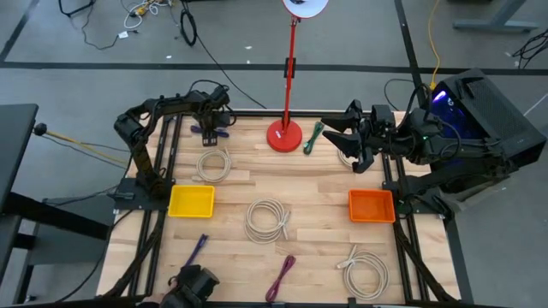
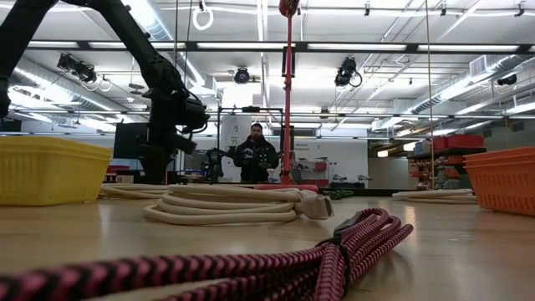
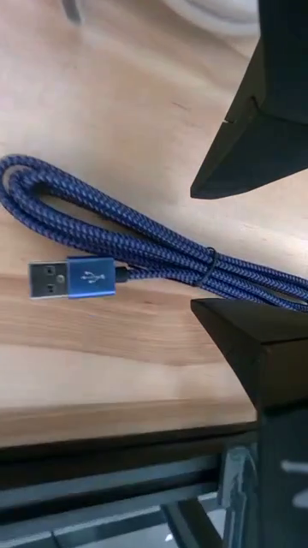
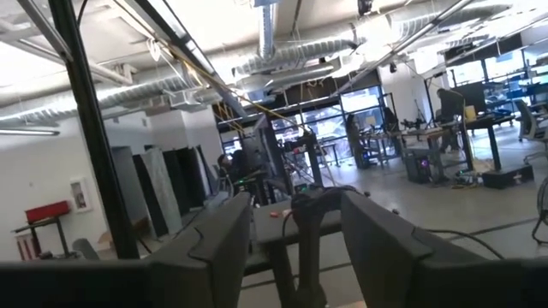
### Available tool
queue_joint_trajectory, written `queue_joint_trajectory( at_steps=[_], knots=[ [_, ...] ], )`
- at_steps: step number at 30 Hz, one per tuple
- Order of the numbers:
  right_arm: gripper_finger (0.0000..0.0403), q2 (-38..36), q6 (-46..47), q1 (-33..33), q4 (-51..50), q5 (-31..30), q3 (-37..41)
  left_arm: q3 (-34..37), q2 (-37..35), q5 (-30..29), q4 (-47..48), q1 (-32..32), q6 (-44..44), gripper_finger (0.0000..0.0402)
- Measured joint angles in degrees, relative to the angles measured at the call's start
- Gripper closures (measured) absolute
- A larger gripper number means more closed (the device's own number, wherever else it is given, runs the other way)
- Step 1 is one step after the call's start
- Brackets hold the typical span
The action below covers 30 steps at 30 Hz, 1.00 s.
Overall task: Pick & Place USB Port
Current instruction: Put the black and blue charger cable into the yellow bin
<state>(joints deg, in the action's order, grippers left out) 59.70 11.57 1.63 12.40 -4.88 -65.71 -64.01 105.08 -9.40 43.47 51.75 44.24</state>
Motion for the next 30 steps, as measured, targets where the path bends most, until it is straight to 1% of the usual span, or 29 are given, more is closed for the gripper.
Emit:
queue_joint_trajectory(
  at_steps=[3, 8, 11, 12, 14, 15, 17, 18, 19, 22, 25, 30],
  knots=[
    [0.0215, 0.00, 0.00, 0.31, -0.02, 0.00, 0.00, -0.02, 2.09, -0.03, -0.02, -0.25, -0.04, 0.0195],
    [0.0215, 0.00, -0.13, 0.72, -0.04, -0.07, 0.00, -0.22, 3.69, -2.83, -0.47, -1.07, 0.03, 0.0195],
    [0.0215, 0.00, -0.24, 0.72, -0.04, -0.18, 0.00, -0.17, 3.78, -1.47, -0.69, -0.81, 0.16, 0.0203],
    [0.0215, 0.00, -0.24, 0.72, -0.04, -0.21, 0.00, -0.15, 3.80, -0.97, -0.49, -0.79, 0.16, 0.0214],
    [0.0215, 0.00, -0.37, 0.72, -0.04, -0.20, 0.00, -0.15, 3.84, -0.27, 0.16, -0.81, 0.05, 0.0254],
    [0.0215, 0.00, -0.65, 0.72, -0.04, -0.22, 0.00, -0.11, 3.88, -0.01, 0.53, -0.83, -0.06, 0.0282],
    [0.0215, 0.00, -1.35, 0.72, -0.04, -0.22, 0.00, -0.11, 3.89, 0.28, 1.37, -0.92, -1.27, 0.0352],
    [0.0215, 0.00, -1.50, 0.72, -0.04, -0.22, 0.00, -0.12, 3.89, 0.38, 1.21, -0.92, -2.26, 0.0372],
    [0.0215, 0.00, -1.53, 0.72, -0.04, -0.22, 0.00, -0.16, 3.91, 0.73, 1.19, -0.90, -3.42, 0.0379],
    [0.0215, 0.00, -1.92, 0.72, -0.05, -0.27, 0.00, -0.13, 3.80, 0.46, 1.08, -1.12, -6.18, 0.0380],
    [0.0215, 0.00, -2.95, 0.68, -0.09, -1.65, 0.00, -0.73, 2.84, 0.04, 1.94, -1.39, -7.59, 0.0381],
    [0.0215, 0.00, -5.00, 0.67, -0.56, -2.19, 0.00, -2.93, -0.44, 0.42, 6.77, -1.77, -8.26, 0.0387]
  ],
)
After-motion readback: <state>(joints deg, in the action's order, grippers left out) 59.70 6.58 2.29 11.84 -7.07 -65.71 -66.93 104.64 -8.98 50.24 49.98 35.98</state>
